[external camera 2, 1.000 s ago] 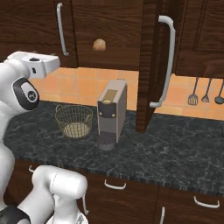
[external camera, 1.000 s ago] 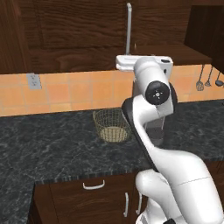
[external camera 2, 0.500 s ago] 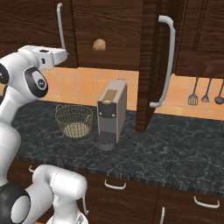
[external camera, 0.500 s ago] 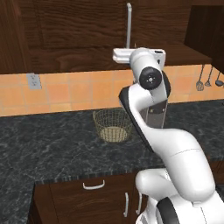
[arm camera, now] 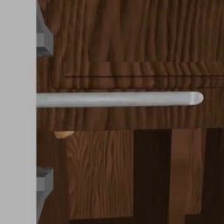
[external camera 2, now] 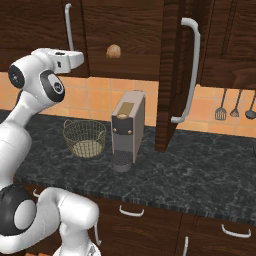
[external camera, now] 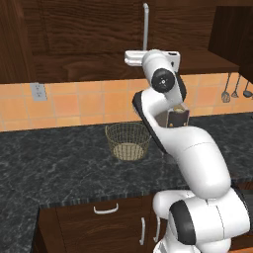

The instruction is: Open the cabinet, pick up the bread from the cabinet and place it in the basket. Then move the basket to the dining counter.

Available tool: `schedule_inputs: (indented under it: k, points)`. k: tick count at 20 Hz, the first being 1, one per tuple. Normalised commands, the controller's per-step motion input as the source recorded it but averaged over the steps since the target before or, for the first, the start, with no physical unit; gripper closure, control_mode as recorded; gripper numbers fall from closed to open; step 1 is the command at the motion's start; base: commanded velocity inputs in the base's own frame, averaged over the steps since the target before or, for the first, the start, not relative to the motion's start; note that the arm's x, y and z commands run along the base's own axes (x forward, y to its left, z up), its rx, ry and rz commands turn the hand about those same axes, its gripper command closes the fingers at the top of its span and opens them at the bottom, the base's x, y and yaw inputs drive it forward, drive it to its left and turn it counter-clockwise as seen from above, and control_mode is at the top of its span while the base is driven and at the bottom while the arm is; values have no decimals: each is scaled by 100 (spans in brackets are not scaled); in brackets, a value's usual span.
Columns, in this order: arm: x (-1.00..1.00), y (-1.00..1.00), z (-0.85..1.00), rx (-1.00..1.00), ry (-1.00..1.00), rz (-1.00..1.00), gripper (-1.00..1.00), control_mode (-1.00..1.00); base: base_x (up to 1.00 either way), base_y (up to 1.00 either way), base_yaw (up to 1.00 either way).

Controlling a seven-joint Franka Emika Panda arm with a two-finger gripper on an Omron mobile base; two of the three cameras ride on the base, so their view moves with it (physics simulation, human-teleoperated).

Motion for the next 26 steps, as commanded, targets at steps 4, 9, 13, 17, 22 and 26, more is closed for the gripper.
schedule_inputs:
  k: [4, 9, 13, 17, 22, 26]
  points:
    - [46, 0, 0, 0, 0, 0, -100, -100, 0, 0, 0]
    - [23, 4, 0, 0, 0, 0, -100, -100, 0, 0, 0]
    - [37, 12, 0, 0, 0, 0, -100, -100, 0, 0, 0]
    - [48, -3, 0, 0, 0, 4, -100, -100, 0, 0, 0]
    - [50, 1, -4, 0, 0, 5, 100, -100, 0, 0, 0]
    - [42, -4, 0, 4, 0, 12, 100, -100, 0, 0, 0]
